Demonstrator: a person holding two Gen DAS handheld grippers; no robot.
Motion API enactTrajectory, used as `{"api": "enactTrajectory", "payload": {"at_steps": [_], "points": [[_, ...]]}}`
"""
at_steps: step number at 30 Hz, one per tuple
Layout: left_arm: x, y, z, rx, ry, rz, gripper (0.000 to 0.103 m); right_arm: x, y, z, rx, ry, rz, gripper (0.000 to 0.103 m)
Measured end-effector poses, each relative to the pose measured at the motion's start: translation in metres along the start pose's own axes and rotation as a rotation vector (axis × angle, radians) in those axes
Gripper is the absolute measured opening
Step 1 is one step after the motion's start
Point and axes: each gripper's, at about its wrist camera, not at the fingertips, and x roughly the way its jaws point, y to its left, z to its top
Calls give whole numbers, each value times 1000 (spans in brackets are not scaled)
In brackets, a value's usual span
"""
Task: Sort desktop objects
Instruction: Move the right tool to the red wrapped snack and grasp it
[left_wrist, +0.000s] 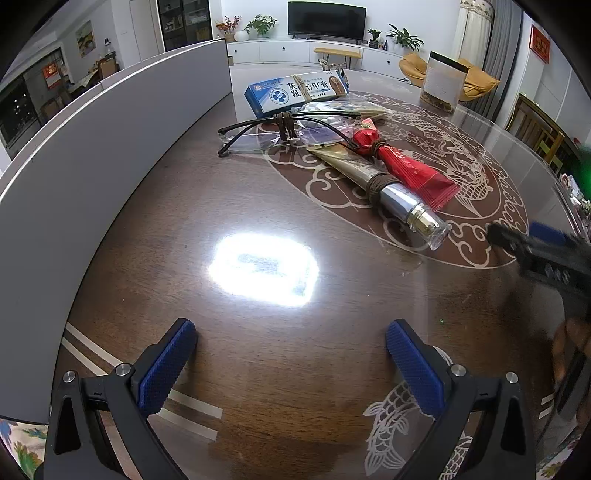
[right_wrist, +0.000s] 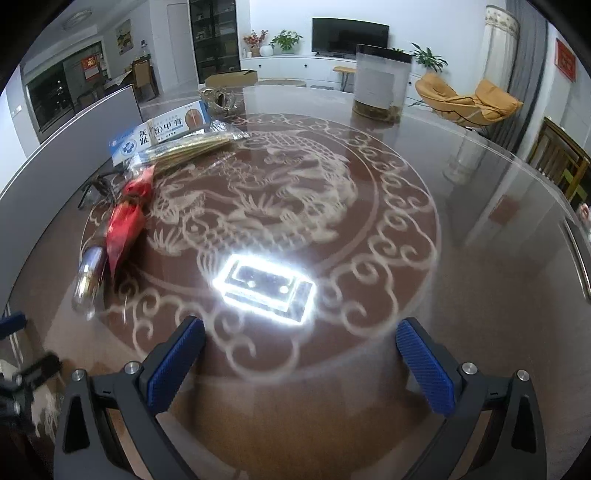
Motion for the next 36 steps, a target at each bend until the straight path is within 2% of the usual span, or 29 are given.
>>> {"api": "enactTrajectory", "payload": {"at_steps": [6, 10, 12, 14, 16, 18, 20, 23, 25, 26, 32, 34, 36], "points": [[0, 0, 0, -1, 0, 1, 103, 16, 10, 24, -40, 4, 45, 103], [1, 0, 1, -8, -8, 4, 103, 5, 10, 38, 35, -68, 283, 103], [2, 0, 2, -11, -12, 6, 103, 1, 20, 46, 20, -92, 335, 103], [2, 0, 2, -11, -13, 7, 103, 3, 45, 57, -75, -77, 373, 103], [2, 0, 2, -11, -14, 6, 103, 8, 71, 64, -189, -55, 352, 96], [2, 0, 2, -10, -15, 6, 103, 17, 85, 72, -237, -23, 333, 68], [2, -1, 2, -11, -15, 6, 103, 28, 94, 80, -256, 13, 317, 64], [2, 0, 2, -14, -18, 8, 103, 36, 104, 86, -302, 39, 353, 59], [2, 0, 2, -15, -19, 8, 103, 38, 108, 87, -318, 47, 348, 40], [3, 0, 2, -15, -20, 8, 103, 39, 109, 87, -323, 52, 323, 23], [2, 0, 2, -17, -15, 6, 103, 39, 95, 81, -296, 51, 205, 22], [1, 2, 2, -27, -15, -6, 103, 35, 96, 79, -318, 50, 196, 22], [0, 8, 3, -56, -22, -39, 103, 31, 105, 72, -374, 46, 232, 22]]}}
